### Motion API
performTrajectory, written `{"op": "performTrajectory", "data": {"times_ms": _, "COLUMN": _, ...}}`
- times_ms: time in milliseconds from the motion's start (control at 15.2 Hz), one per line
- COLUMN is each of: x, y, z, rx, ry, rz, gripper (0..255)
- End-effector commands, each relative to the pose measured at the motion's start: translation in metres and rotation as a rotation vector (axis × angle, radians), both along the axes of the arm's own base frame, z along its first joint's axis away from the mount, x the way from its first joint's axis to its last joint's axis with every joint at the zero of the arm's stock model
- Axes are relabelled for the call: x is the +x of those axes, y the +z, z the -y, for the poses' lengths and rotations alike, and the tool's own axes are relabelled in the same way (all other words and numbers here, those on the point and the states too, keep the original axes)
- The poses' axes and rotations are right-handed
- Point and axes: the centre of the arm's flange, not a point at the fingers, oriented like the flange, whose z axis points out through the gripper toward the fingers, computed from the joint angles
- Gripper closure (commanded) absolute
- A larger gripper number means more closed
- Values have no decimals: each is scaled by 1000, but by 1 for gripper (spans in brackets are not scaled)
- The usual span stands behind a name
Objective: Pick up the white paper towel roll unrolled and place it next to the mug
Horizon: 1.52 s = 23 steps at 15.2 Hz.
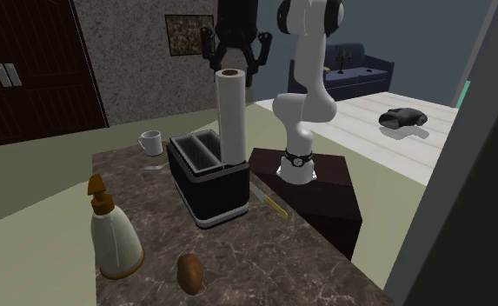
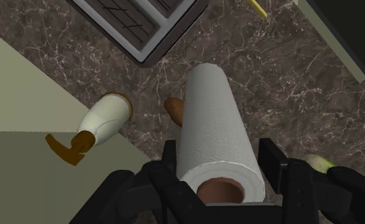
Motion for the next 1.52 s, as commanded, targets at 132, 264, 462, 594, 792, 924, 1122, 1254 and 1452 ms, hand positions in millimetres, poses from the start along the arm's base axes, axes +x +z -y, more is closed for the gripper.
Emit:
{"op": "performTrajectory", "data": {"times_ms": 132, "x": -38, "y": -9, "z": 34, "rx": 0, "ry": 1, "rz": 0, "gripper": 255}}
{"op": "performTrajectory", "data": {"times_ms": 264, "x": -58, "y": -13, "z": 51, "rx": 0, "ry": 1, "rz": 0, "gripper": 255}}
{"op": "performTrajectory", "data": {"times_ms": 462, "x": -87, "y": -18, "z": 78, "rx": 0, "ry": 1, "rz": 0, "gripper": 255}}
{"op": "performTrajectory", "data": {"times_ms": 594, "x": -106, "y": -21, "z": 95, "rx": 0, "ry": 1, "rz": 0, "gripper": 255}}
{"op": "performTrajectory", "data": {"times_ms": 792, "x": -135, "y": -26, "z": 122, "rx": 0, "ry": 1, "rz": 0, "gripper": 255}}
{"op": "performTrajectory", "data": {"times_ms": 924, "x": -154, "y": -29, "z": 139, "rx": 0, "ry": 1, "rz": 0, "gripper": 255}}
{"op": "performTrajectory", "data": {"times_ms": 1122, "x": -184, "y": -34, "z": 166, "rx": 0, "ry": 1, "rz": 0, "gripper": 255}}
{"op": "performTrajectory", "data": {"times_ms": 1254, "x": -203, "y": -38, "z": 184, "rx": 0, "ry": 1, "rz": 0, "gripper": 255}}
{"op": "performTrajectory", "data": {"times_ms": 1452, "x": -232, "y": -43, "z": 210, "rx": 0, "ry": 1, "rz": 0, "gripper": 255}}
